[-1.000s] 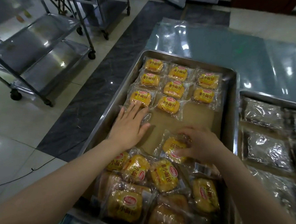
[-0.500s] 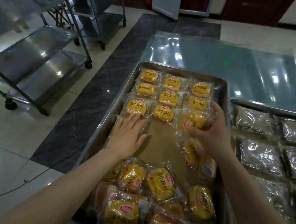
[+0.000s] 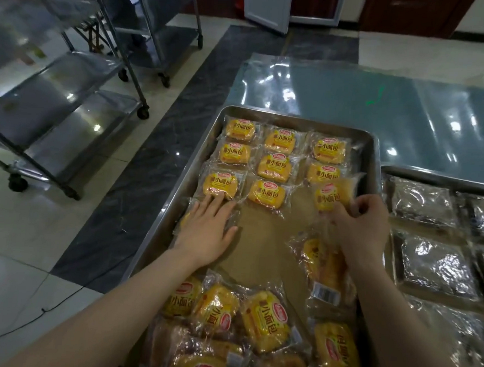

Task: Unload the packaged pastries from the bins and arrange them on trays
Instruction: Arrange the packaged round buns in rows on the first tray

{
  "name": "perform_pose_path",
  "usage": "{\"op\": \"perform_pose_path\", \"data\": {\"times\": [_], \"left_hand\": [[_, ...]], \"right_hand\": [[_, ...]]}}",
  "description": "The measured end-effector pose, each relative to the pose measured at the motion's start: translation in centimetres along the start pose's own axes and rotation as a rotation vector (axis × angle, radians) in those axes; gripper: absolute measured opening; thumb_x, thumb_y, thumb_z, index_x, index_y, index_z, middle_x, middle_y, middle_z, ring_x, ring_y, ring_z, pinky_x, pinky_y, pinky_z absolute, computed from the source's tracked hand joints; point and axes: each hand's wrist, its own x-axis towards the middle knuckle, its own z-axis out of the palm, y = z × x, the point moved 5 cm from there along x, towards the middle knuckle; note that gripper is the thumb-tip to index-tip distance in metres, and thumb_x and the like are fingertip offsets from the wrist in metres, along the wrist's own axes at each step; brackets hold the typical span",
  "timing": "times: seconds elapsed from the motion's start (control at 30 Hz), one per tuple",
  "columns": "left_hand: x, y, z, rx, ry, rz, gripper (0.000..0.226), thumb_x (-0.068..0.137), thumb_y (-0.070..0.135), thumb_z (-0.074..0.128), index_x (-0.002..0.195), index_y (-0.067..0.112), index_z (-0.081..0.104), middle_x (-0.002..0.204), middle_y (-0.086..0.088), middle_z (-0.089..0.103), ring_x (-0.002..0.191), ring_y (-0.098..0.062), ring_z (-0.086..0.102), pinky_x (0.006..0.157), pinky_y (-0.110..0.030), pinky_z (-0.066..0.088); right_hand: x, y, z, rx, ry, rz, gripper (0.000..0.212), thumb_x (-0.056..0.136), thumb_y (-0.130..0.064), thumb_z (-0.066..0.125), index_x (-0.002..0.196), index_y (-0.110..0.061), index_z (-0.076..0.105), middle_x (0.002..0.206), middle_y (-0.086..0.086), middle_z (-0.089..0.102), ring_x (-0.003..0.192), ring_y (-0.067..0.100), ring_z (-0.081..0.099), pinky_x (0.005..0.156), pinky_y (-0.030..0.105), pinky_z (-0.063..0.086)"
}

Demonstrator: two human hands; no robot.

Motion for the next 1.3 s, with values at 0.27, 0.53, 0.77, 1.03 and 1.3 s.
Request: {"op": "perform_pose_path", "data": {"times": [0.27,0.53,0.77,1.03,1.3], "left_hand": [[0.3,0.0,0.7,0.018,0.041,0.002,0.060,0.092,0.054,0.022,0.147,0.030,0.014,0.157,-0.001,0.006,0.144,-0.018,-0.001,0.111,-0.035,-0.009],[1.1,0.2,-0.5,-0.007,0.116,0.005,0.062,0.091,0.057,0.017,0.147,0.032,0.014,0.157,0.001,0.008,0.143,-0.023,0.009,0.113,-0.041,0.009],[3.1,0.4,0.3,0.028,-0.031,0.016,0.057,0.095,0.052,0.025,0.148,0.030,0.017,0.158,0.000,0.000,0.144,-0.028,-0.005,0.115,-0.049,0.002],[-0.4,-0.1,-2.1,-0.228,0.075,-0.001,0.055,0.096,0.045,0.036,0.146,0.026,0.025,0.156,0.000,0.016,0.143,-0.019,0.011,0.117,-0.040,0.009],[-8.4,0.1,-3.7,-0.539,0.059,0.057,0.021,0.092,0.025,0.055,0.108,0.031,0.065,0.111,0.016,0.064,0.100,0.003,0.055,0.084,-0.018,0.042]], "right_hand": [[-1.1,-0.3,0.9,-0.223,-0.147,-0.073,0.075,0.083,-0.017,0.067,0.141,-0.027,0.022,0.133,0.007,0.042,0.113,0.020,0.049,0.089,0.032,0.043],[-2.2,0.1,3.9,-0.826,-0.583,-0.450,0.051,0.098,-0.035,0.040,0.145,-0.042,0.024,0.160,-0.003,0.004,0.146,0.027,-0.007,0.117,0.053,0.009],[-1.2,2.6,5.6,-0.945,-0.787,-0.400,0.069,0.095,-0.056,0.029,0.132,-0.057,-0.030,0.143,-0.013,-0.044,0.129,0.023,-0.045,0.103,0.048,-0.022],[-2.7,-0.8,1.8,-0.675,-0.518,-0.444,0.061,0.091,-0.004,0.047,0.145,-0.028,0.034,0.159,-0.001,0.013,0.146,0.023,0.007,0.115,0.045,0.011],[-12.2,1.5,-3.0,-0.671,-0.465,-0.317,0.039,0.093,-0.027,0.051,0.130,-0.015,0.055,0.139,0.009,0.048,0.130,0.028,0.038,0.107,0.038,0.031]]}}
